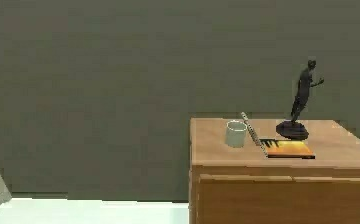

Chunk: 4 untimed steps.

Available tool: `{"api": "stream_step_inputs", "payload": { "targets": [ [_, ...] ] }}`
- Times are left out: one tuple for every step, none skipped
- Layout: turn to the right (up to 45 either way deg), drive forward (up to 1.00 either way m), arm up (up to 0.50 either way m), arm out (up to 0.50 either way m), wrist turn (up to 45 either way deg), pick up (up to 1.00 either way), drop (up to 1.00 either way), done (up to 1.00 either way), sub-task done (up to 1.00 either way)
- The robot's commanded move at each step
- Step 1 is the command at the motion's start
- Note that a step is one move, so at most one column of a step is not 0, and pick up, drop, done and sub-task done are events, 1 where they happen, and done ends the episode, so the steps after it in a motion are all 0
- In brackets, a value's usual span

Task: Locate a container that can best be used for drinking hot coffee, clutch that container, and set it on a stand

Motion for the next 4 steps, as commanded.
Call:
{"api": "stream_step_inputs", "payload": {
  "targets": [
    [0.0, 0.40, 0.00, 0.00, 0.0, 0.00, 0.00, 0.00, 0.00],
    [-45.0, 0.00, 0.00, 0.00, 0.0, 0.00, 0.00, 0.00, 0.00],
    [-15.0, 0.00, 0.00, 0.00, 0.0, 0.00, 0.00, 0.00, 0.00],
    [0.0, 0.00, 0.50, 0.00, 0.0, 0.00, 0.00, 0.00, 0.00]
  ]
}}
